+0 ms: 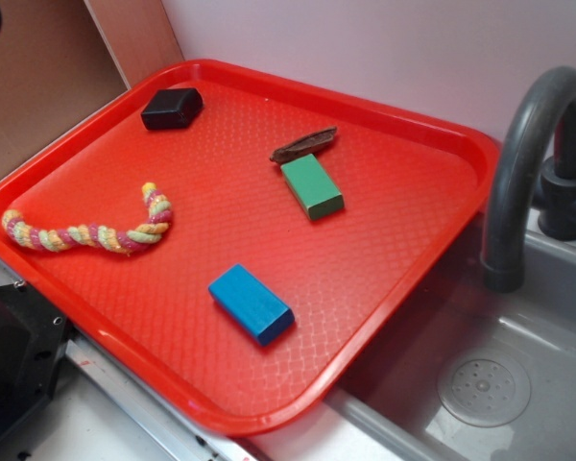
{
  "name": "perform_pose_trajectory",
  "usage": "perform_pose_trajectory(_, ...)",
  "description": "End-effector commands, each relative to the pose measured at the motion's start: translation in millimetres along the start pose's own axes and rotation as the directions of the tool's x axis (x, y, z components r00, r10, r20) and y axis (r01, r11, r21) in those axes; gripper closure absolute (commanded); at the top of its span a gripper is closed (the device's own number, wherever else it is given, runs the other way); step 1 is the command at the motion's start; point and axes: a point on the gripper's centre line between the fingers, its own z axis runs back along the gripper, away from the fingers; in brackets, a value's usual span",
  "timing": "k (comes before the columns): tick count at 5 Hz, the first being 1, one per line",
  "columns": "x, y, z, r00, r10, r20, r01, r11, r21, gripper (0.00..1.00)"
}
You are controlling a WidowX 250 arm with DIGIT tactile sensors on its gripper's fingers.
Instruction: Grab the blue block.
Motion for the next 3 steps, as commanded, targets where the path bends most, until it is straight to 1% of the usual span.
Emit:
perform_pose_trajectory(1, 0, 0, 0, 1.0, 0.0, 0.0, 0.0, 1.0, 0.0, 0.0)
perform_pose_trajectory(2, 15, -12, -17, 0.97, -0.244, -0.008, 0.243, 0.969, -0.048, 0.0)
perform_pose_trajectory(3, 29, -31, -34, 0.878, -0.479, -0.005, 0.479, 0.877, -0.028, 0.0)
